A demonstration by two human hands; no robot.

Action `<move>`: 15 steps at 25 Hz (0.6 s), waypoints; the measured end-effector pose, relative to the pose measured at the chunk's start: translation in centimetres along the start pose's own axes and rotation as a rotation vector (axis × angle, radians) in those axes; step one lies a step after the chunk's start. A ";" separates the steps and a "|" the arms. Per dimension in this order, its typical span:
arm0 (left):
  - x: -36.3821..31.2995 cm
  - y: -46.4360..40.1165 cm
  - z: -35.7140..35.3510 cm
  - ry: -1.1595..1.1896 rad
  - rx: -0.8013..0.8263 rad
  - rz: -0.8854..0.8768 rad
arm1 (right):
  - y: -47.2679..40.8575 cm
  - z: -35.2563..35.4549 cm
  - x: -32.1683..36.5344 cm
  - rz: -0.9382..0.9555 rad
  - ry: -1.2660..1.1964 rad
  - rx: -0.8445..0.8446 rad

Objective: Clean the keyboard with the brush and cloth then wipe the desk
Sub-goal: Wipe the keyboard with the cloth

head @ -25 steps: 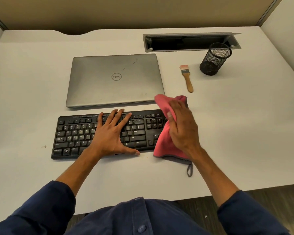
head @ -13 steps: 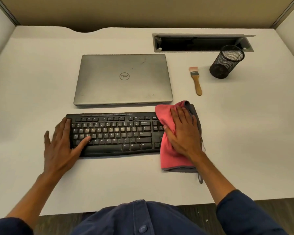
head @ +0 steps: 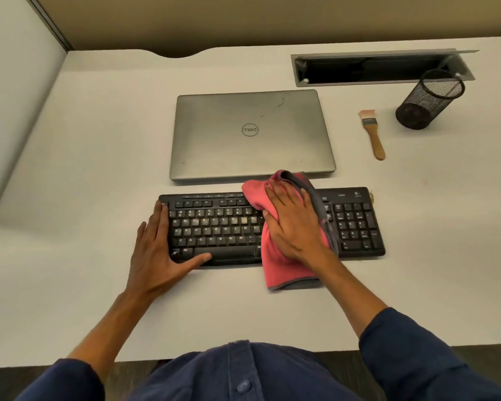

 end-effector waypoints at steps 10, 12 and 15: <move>4.8 0.4 1.1 -0.066 0.046 -0.083 | -2.9 -3.5 7.7 0.058 -0.003 0.053; 5.2 0.3 1.1 -0.028 0.055 -0.097 | -3.6 -4.5 10.1 0.086 0.003 0.055; 5.2 0.3 1.4 -0.012 0.058 -0.125 | -4.8 -5.7 14.1 0.127 -0.001 0.052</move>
Point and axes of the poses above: each hand's wrist, its own y-axis away from the middle knuckle, its own z-axis out of the back of the hand, x = y × z, the point moved 5 cm from there along -y, towards the middle knuckle, and after that the axes turned 3 degrees about -y, right-handed, at the moved point
